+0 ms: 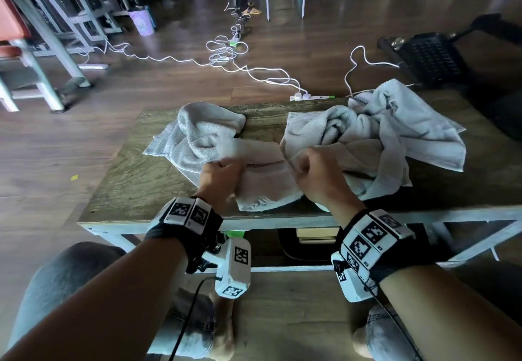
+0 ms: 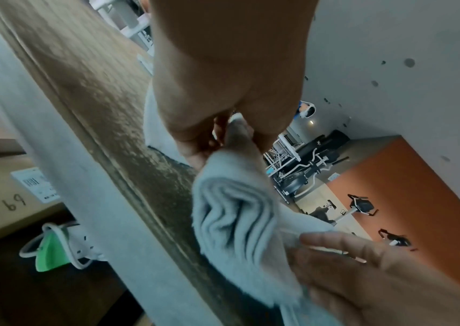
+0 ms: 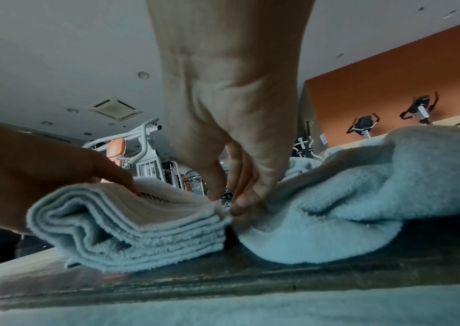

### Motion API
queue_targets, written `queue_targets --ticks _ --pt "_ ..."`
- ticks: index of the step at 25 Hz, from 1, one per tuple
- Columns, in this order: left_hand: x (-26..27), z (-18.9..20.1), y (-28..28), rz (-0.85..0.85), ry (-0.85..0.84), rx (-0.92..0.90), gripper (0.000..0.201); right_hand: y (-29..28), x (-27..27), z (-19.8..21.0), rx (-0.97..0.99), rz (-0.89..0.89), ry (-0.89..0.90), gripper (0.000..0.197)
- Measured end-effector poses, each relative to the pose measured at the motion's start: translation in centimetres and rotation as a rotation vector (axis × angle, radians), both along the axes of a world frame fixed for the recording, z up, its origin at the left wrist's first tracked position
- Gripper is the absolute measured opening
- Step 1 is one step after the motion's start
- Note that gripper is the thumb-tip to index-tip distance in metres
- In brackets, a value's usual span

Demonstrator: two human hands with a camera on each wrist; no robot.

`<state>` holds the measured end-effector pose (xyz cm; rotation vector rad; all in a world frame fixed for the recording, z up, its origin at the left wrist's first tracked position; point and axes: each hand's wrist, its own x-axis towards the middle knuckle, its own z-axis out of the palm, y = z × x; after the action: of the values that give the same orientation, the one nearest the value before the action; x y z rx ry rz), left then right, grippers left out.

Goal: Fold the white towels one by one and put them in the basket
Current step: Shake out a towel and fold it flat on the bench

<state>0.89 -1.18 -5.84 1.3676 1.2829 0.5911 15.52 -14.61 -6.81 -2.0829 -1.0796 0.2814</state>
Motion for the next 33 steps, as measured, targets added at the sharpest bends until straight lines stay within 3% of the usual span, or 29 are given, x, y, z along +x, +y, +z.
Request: queue_targets --ticks 2,4,5,7,10,13,15,20,27,33 --pt "-1.3 -0.5 -0.8 0.074 -0.139 -0.022 0.014 0.8 -0.1 -0.1 0.035 -0.061 -0.046 0.009" --pt "-2.6 -0.8 -2.0 0.066 -0.231 -0.189 0.01 1.1 -0.2 -0.2 0.017 -0.07 -0.054 0.012" --pt "-3.3 -0.6 -2.5 -0.004 -0.178 -0.263 0.021 1.2 -0.3 -0.2 -0.004 -0.059 -0.053 0.012" --pt "-4.2 -0.4 -2.9 -0.206 0.098 -0.346 0.042 1.3 -0.8 -0.6 -0.114 -0.003 -0.054 0.009" --pt "-4.7 0.0 -2.1 -0.227 0.366 -0.178 0.054 1.2 -1.6 -1.2 -0.171 0.079 -0.052 0.012" --pt "-4.7 -0.2 -1.0 -0.083 0.446 0.314 0.039 1.0 -2.1 -1.2 -0.119 0.048 -0.037 0.029" --pt "-4.7 -0.1 -0.7 -0.106 0.444 0.445 0.027 1.1 -2.4 -1.3 -0.149 0.029 0.001 0.035" --pt "-4.6 -0.6 -0.2 -0.257 0.48 0.374 0.035 1.0 -2.2 -0.8 -0.274 0.016 0.084 0.027" --pt "-3.8 -2.0 0.5 -0.194 0.356 0.195 0.038 0.5 -2.2 -0.4 -0.244 -0.046 0.1 0.034" --pt "-2.6 -1.6 1.2 -0.144 0.293 0.266 0.032 1.7 -1.4 -0.9 -0.224 -0.047 0.102 0.029"
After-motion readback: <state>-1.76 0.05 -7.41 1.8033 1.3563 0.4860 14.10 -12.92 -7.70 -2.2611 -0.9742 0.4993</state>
